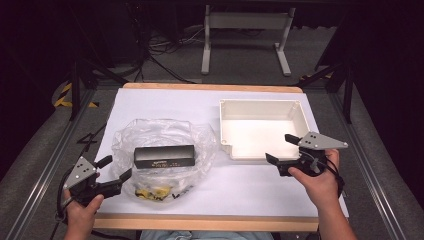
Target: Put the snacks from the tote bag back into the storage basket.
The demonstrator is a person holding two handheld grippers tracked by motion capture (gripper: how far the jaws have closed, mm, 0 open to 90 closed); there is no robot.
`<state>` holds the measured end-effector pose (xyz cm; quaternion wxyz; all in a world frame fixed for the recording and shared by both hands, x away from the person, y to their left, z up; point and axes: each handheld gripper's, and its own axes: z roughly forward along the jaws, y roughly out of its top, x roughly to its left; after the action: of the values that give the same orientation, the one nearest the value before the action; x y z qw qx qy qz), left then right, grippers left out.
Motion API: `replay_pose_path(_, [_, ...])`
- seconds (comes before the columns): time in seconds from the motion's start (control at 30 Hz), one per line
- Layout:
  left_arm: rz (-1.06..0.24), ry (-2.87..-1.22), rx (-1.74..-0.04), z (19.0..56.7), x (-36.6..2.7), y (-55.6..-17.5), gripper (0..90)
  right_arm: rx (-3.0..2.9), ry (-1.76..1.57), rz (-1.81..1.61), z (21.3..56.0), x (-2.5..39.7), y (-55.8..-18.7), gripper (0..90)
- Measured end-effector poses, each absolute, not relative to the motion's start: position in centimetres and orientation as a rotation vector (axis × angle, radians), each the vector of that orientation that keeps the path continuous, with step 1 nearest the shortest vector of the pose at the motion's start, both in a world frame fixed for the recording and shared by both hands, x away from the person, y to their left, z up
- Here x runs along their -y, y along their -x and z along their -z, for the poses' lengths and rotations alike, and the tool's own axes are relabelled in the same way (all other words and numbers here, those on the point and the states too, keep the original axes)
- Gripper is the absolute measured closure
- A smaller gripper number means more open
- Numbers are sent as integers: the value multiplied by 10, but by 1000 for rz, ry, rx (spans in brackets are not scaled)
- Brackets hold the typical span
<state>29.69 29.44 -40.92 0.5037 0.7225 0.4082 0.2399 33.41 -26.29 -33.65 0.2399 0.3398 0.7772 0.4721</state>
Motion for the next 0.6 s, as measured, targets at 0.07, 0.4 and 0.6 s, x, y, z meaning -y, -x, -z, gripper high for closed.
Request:
replay_pose_path(0.07, [-580,-1746,-985,409,-294,-297,192,-2140,-934,-1295,335,262,-335,79])
replay_pose_path(0.4, [-573,-1743,-983,409,-295,-297,193,-2248,-870,-1290,323,247,-343,46])
replay_pose_path(0.6, [-566,-1739,-982,409,-296,-298,197,-2335,-786,-1253,316,235,-350,23])
